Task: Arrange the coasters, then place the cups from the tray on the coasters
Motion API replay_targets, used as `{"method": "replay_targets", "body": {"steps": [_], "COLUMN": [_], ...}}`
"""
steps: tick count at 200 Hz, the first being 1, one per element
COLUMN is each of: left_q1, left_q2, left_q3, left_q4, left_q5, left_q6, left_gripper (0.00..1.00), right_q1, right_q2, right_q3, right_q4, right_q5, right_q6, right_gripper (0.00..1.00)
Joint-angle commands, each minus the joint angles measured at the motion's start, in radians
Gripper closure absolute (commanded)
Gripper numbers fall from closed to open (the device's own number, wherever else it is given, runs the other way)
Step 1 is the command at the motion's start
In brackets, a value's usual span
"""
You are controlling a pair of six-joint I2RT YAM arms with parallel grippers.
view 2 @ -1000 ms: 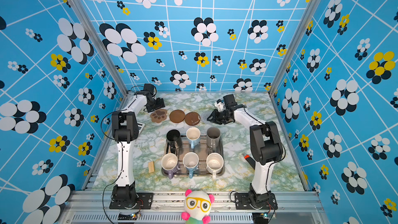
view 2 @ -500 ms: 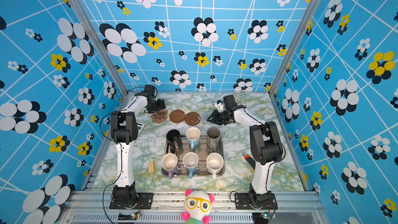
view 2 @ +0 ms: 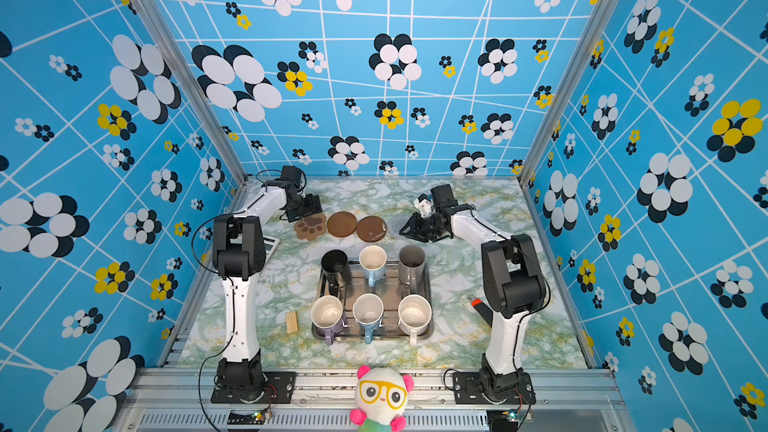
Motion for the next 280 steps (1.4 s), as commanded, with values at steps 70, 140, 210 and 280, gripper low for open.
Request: {"method": "replay_targets", "body": {"steps": [70, 140, 210, 280], "left_q1": [-0.03, -0.027, -0.029, -0.032], "left_q2": [-0.01, -0.035, -0.086, -0.137], "left_q3": [-0.072, -0.002, 0.027, -0.013], "left_q4": [-0.083, -0.106, -0.087, -0.057], "left_q5": [0.011, -0.032, -0.059, -0.061], "left_q6": [-0.033, -0.025, -0.02, -0.024], "left_gripper": [0.16, 0.15, 0.13, 0.13], "right_q1": [0.008, 0.029, 0.077, 0.094], "right_q2": [-0.024, 0.05, 0.226, 0.378], "right_q3": [-0.013, 0.089, 0.301, 0.426], "right_q4": [0.02, -0.018, -0.148, -0.274], "right_q5": [-0.025, -0.065, -0.091, -0.105], "right_q6": [0.008, -0.002, -0.069, -0.137], "right_gripper": [0.7, 0.7, 0.78, 0.92]}}
